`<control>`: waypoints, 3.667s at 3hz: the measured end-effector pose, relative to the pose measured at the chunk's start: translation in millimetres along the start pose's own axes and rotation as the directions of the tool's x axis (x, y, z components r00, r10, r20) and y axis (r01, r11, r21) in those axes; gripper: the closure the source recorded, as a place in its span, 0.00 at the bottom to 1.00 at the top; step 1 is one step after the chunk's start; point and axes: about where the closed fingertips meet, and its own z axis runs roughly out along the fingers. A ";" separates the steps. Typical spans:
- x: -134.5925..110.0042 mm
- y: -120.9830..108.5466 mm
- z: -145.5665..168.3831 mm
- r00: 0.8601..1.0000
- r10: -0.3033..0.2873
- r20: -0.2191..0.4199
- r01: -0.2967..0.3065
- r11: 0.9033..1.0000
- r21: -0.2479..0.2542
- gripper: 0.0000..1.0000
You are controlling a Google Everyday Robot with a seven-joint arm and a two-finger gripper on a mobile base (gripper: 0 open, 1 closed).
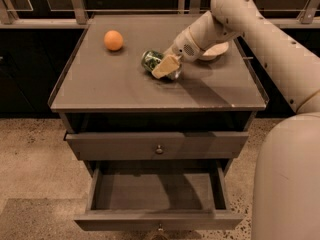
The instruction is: Pick green can from middle drawer and place on counter
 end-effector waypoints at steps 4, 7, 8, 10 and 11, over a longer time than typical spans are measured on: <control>25.7 106.1 -125.9 0.934 0.270 0.233 -0.312 0.935 0.166 1.00; 75.5 164.2 -114.2 0.892 0.397 0.216 -0.434 0.886 0.164 1.00; 93.4 184.8 -99.4 0.833 0.487 0.263 -0.526 0.844 0.103 1.00; 196.7 238.2 -5.8 0.669 0.711 0.216 -0.719 0.693 -0.053 1.00; 226.3 236.2 36.4 0.651 0.737 0.183 -0.740 0.670 -0.064 1.00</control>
Offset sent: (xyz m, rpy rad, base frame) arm -0.1110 -0.0704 0.0252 0.0922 0.1055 -0.2254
